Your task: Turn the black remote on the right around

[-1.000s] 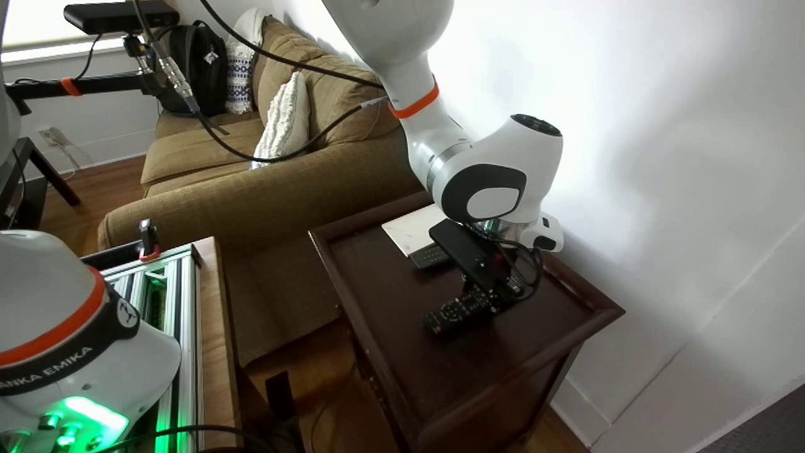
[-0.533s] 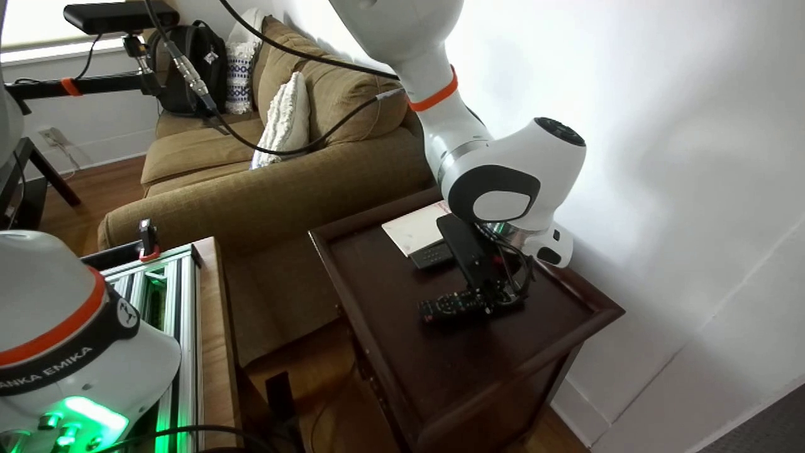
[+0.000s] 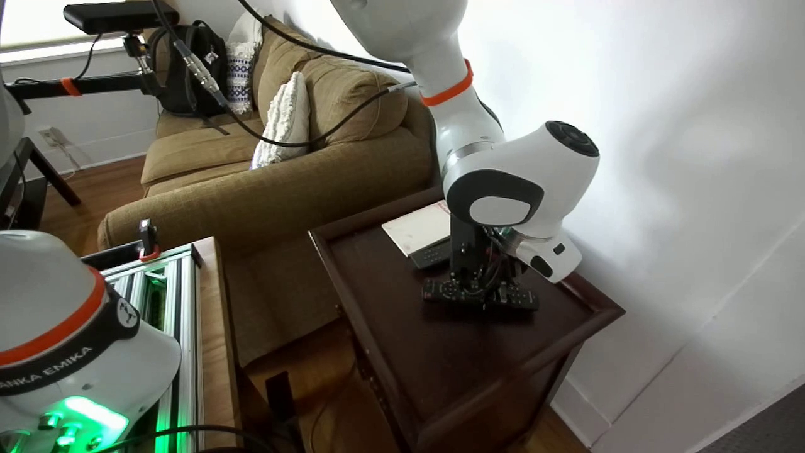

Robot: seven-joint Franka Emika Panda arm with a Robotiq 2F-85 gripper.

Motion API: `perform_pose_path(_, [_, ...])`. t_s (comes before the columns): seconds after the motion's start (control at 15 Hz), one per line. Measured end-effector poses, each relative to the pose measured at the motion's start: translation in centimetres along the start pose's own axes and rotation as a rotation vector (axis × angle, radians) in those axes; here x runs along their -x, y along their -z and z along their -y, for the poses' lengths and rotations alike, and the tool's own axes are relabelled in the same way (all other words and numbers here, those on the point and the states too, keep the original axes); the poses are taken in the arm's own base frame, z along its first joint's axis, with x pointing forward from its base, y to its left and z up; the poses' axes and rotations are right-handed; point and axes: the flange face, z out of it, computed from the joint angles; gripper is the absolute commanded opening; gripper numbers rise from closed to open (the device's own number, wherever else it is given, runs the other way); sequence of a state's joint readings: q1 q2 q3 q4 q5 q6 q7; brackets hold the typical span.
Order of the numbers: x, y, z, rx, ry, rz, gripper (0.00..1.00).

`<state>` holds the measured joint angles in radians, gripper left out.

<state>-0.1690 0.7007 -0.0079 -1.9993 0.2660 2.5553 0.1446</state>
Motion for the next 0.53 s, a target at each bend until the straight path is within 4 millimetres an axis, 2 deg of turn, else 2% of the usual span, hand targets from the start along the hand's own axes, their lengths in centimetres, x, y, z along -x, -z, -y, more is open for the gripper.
perform_pose_path(0.27, [-0.4,0.3,-0.4,-0.021,-0.156,-0.021,0.3])
perform_pose_path(0.53, [-0.9,0.4,-1.8,-0.018,-0.271,-0.029,0.3])
